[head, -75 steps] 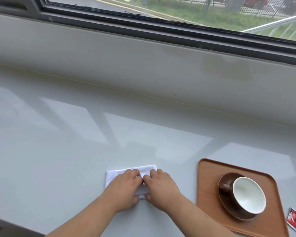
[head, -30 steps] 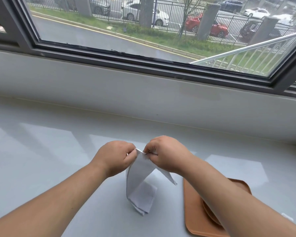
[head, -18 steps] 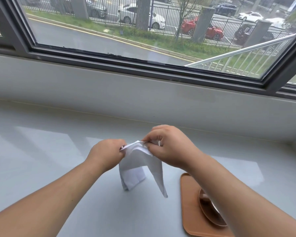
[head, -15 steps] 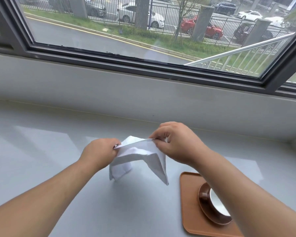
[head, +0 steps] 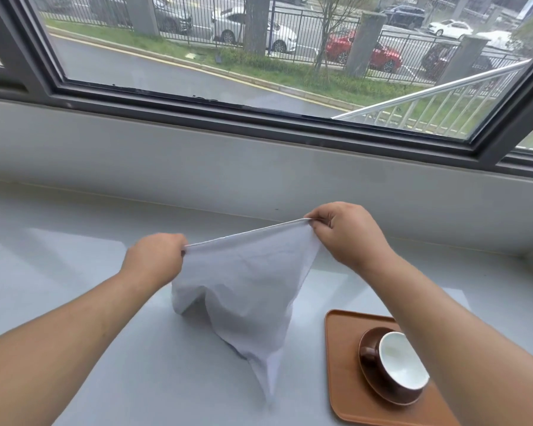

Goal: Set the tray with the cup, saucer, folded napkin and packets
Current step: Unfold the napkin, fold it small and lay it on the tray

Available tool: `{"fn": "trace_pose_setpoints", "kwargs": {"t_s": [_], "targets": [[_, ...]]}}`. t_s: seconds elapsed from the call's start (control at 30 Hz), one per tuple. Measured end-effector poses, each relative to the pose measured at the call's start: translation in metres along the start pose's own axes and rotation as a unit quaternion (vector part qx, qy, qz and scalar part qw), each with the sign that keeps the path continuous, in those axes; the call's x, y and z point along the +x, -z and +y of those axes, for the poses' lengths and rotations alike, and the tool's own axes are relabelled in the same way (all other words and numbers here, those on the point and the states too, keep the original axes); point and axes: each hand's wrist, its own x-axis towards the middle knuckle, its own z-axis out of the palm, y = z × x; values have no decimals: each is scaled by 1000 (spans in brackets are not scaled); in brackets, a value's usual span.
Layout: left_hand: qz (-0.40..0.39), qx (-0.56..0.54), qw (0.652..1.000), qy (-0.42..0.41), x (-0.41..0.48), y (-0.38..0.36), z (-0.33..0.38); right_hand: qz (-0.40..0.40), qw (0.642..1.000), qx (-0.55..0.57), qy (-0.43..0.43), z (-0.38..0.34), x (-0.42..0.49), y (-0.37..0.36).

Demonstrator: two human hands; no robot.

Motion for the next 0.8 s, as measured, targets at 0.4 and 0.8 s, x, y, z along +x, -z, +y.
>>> {"fn": "trace_pose_setpoints", "kwargs": {"t_s": [0.4, 0.8], "targets": [[271, -101, 955, -66, 31, 112, 4, 157, 985, -64, -24, 33, 26, 47], [405, -113, 888, -187, -53, 109, 0, 224, 973, -49, 26, 40, -68, 67]]}}
